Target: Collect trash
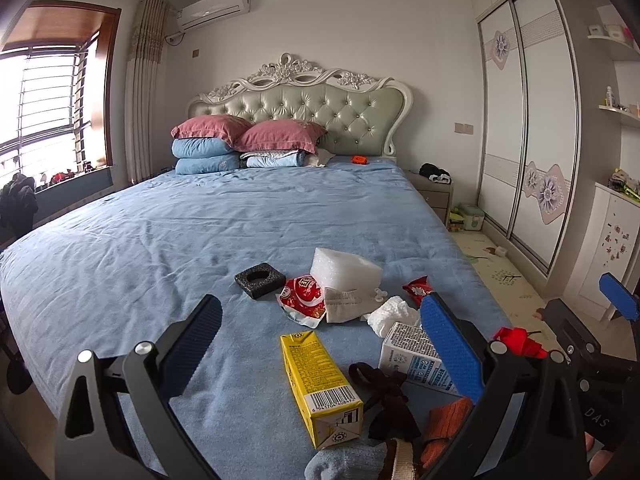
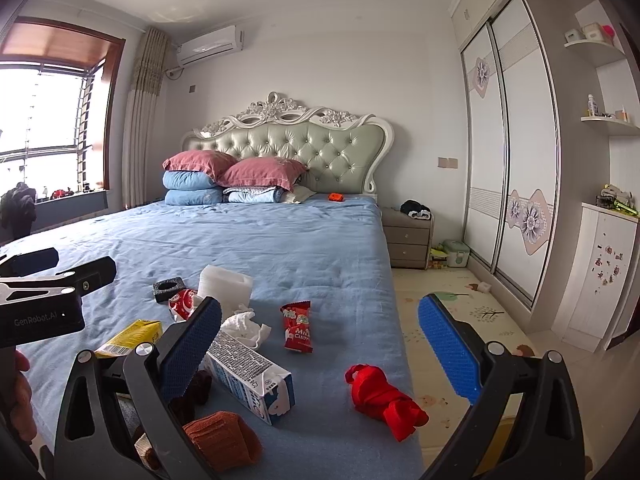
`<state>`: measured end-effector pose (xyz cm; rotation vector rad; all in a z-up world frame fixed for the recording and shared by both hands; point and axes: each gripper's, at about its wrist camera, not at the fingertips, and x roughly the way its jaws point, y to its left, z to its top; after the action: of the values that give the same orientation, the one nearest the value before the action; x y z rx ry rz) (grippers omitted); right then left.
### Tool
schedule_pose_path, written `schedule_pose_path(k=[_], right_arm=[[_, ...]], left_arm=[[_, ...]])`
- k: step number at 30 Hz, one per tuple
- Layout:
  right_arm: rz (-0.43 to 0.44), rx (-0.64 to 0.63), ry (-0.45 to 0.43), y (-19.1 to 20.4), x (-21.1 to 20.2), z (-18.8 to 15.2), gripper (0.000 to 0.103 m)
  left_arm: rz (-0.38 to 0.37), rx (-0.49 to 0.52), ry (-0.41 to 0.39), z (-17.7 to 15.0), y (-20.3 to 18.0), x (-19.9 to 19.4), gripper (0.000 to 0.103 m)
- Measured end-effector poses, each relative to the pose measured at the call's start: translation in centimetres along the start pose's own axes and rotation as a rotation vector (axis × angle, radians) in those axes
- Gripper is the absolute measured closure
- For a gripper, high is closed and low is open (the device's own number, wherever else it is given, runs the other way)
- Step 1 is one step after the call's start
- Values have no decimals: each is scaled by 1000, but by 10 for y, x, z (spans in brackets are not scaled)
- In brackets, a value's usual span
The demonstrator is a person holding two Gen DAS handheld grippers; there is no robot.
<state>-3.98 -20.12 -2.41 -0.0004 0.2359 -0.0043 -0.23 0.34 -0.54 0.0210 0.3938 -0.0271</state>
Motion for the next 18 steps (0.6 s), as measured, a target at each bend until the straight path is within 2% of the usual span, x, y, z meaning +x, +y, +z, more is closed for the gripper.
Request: schedule_pose_path(k=[6, 12, 15, 18], right_arm=[[3, 8, 9, -1, 3, -2, 8], [7, 2, 5, 3, 0, -3, 8], [12, 5, 5, 3, 0, -3, 8], [13, 3, 6, 3, 0, -4, 8]], left_arm=[[32, -15, 12, -1, 2, -3, 4], [-38, 5, 46, -4, 5, -1, 4], [-75, 2, 9, -7, 6, -6, 4], [-31, 2, -54, -8, 6, -11, 4]])
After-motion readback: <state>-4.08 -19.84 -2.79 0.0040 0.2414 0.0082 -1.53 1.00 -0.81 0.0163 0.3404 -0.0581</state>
